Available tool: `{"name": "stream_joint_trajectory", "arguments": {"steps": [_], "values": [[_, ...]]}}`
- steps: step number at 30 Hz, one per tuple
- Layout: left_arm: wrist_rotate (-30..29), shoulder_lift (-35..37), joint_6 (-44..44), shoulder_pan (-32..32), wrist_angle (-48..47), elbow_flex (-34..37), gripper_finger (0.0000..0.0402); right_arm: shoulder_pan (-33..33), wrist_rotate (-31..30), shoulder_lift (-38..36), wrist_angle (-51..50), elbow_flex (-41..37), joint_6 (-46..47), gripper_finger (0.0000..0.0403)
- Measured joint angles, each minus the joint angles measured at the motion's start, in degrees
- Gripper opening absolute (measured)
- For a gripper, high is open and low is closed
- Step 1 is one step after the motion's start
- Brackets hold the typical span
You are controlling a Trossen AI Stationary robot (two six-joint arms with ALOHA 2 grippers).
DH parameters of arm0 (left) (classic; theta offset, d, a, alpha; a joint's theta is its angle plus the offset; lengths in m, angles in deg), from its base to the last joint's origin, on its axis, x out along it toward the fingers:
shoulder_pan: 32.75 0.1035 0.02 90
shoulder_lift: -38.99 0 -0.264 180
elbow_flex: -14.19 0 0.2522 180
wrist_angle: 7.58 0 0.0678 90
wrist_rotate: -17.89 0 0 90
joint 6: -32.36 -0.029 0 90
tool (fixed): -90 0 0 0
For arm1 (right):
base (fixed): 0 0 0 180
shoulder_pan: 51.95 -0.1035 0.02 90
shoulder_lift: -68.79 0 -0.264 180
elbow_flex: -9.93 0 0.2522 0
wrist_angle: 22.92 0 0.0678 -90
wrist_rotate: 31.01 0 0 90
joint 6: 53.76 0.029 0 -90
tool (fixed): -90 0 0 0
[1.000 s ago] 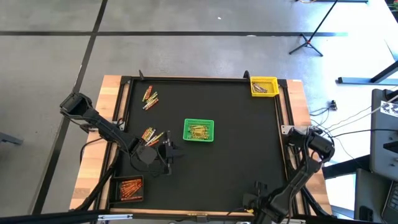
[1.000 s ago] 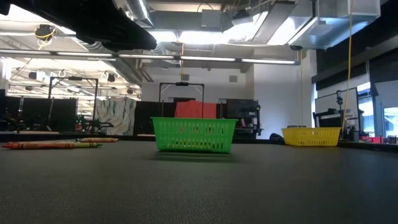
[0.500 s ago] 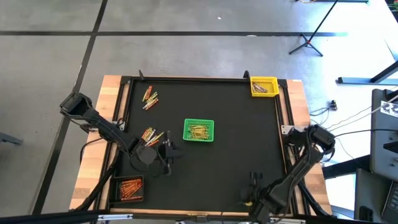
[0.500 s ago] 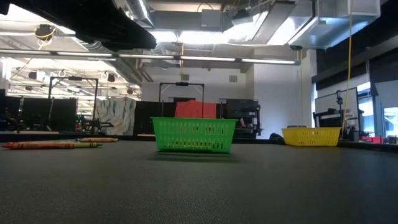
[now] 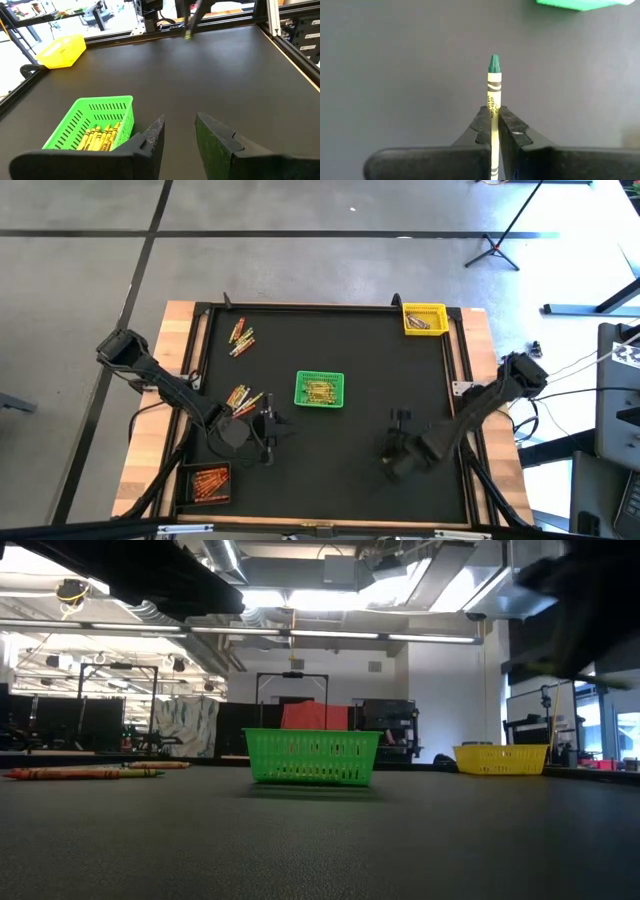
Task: Sort crayons
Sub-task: Put the green crayon into the green bin
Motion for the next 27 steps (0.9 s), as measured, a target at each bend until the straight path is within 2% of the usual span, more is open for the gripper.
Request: {"name": "stream_joint_trajectory", "arguments": {"steps": [6,14,21,27], "values": [[0.00,0.00,0.09,0.00,-0.01,0.00,0.0095,9.58,1.01,-4.40,12.09,-5.72,-13.83,0.0005],[0.00,0.00,0.44,-0.41,-0.20,-0.02,0.0095,18.76,3.73,-4.61,30.80,-8.24,-29.06,0.0006],[0.04,0.00,0.90,1.39,-0.17,0.00,0.0105,24.87,4.99,-4.25,44.62,-10.63,-35.81,0.0008],[2.02,0.00,0.46,3.70,-0.77,-0.02,0.0131,30.32,11.83,-2.72,57.16,-14.43,-38.00,0.0009]]}}
